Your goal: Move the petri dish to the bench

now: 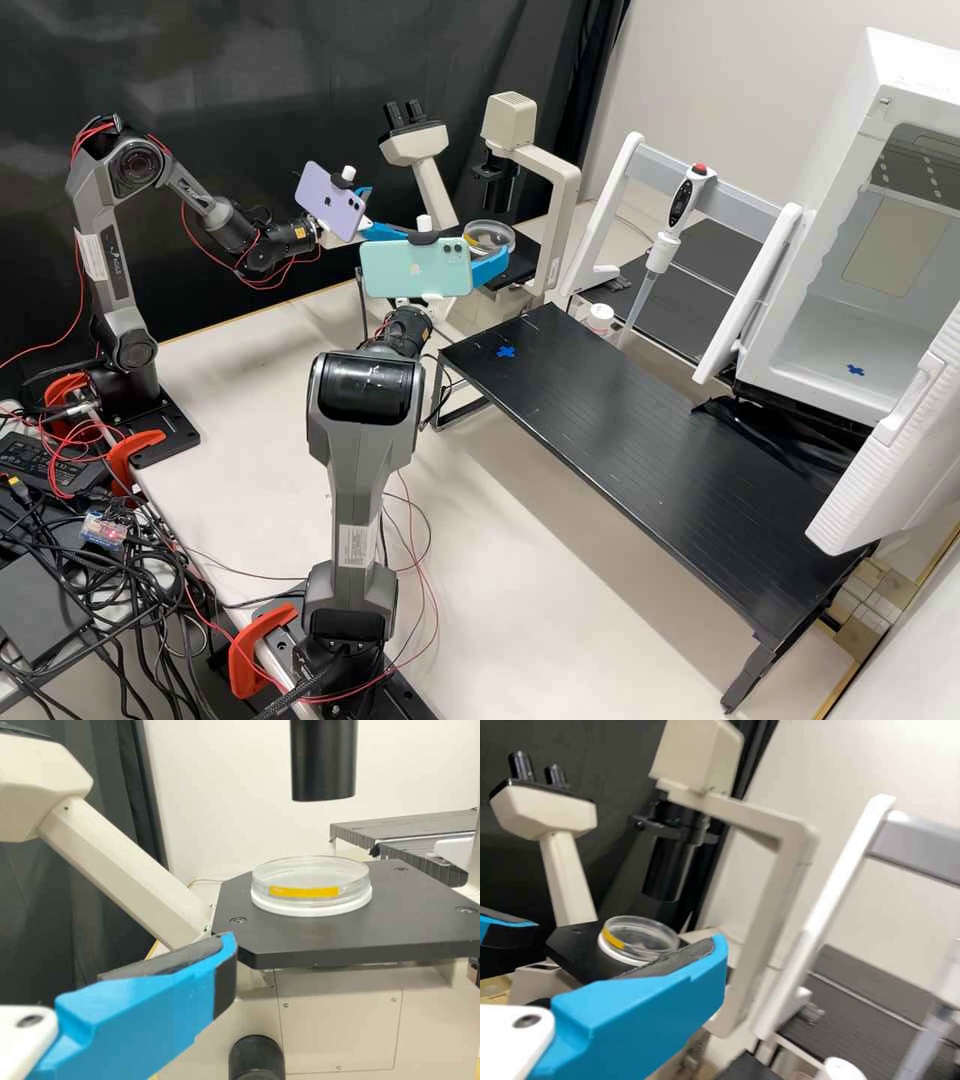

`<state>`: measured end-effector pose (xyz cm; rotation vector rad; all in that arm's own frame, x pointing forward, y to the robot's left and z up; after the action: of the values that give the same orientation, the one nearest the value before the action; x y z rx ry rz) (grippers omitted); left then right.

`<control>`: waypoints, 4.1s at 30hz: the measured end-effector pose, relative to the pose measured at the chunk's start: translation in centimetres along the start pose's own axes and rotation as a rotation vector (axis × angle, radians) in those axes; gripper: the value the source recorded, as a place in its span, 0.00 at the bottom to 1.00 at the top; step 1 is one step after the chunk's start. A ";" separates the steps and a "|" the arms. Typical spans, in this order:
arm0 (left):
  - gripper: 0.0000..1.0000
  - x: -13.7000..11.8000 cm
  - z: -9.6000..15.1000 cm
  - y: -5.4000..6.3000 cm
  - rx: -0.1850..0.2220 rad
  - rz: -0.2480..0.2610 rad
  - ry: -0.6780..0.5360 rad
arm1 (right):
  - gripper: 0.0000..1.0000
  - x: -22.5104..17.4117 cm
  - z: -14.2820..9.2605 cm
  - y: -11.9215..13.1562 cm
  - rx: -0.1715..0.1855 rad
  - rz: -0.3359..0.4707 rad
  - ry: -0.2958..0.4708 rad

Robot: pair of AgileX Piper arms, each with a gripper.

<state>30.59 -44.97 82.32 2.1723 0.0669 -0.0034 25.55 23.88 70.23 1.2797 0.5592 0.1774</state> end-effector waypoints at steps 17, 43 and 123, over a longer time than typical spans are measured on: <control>1.00 0.0 0.0 0.0 0.000 0.000 0.000 | 1.00 9.5 -0.1 0.0 0.163 -0.095 -0.033; 1.00 0.0 0.0 0.0 0.000 0.000 0.000 | 1.00 15.7 0.8 -2.4 0.189 -0.125 -0.138; 1.00 0.0 0.0 0.2 -0.003 0.026 -0.001 | 1.00 12.8 -2.4 -4.8 0.230 -0.185 -0.110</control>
<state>30.60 -45.10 82.51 2.1698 0.0388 0.0107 34.41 30.00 61.51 1.4421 0.6130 -0.1141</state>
